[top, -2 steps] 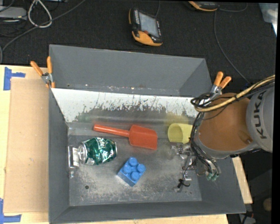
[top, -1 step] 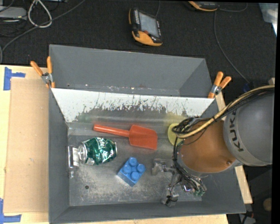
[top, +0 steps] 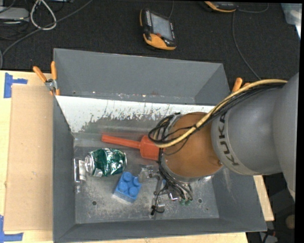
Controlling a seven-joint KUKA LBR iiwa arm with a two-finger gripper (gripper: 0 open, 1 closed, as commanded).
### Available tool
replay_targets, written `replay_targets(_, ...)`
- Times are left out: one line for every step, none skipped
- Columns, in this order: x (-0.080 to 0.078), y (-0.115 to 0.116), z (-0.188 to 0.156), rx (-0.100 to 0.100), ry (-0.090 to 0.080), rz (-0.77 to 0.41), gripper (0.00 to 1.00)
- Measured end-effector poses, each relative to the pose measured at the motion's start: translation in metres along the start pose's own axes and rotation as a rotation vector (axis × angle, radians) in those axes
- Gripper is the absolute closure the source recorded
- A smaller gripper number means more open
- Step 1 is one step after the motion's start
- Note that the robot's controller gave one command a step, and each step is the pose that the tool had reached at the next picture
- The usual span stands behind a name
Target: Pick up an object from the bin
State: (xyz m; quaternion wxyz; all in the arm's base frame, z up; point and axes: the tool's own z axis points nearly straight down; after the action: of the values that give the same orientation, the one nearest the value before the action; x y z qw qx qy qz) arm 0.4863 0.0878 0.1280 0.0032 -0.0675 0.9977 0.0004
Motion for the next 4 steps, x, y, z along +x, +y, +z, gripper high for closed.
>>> replay_targets(0.019,-0.044,0.028,0.004,0.002,-0.067,0.00)
replay_targets(-0.050,0.048,0.059,-0.001,0.001,-0.144,0.00)
replay_targets(0.000,0.049,0.055,0.006,-0.022,-0.238,1.00)
replay_targets(0.000,0.049,0.055,0.006,-0.022,-0.239,1.00)
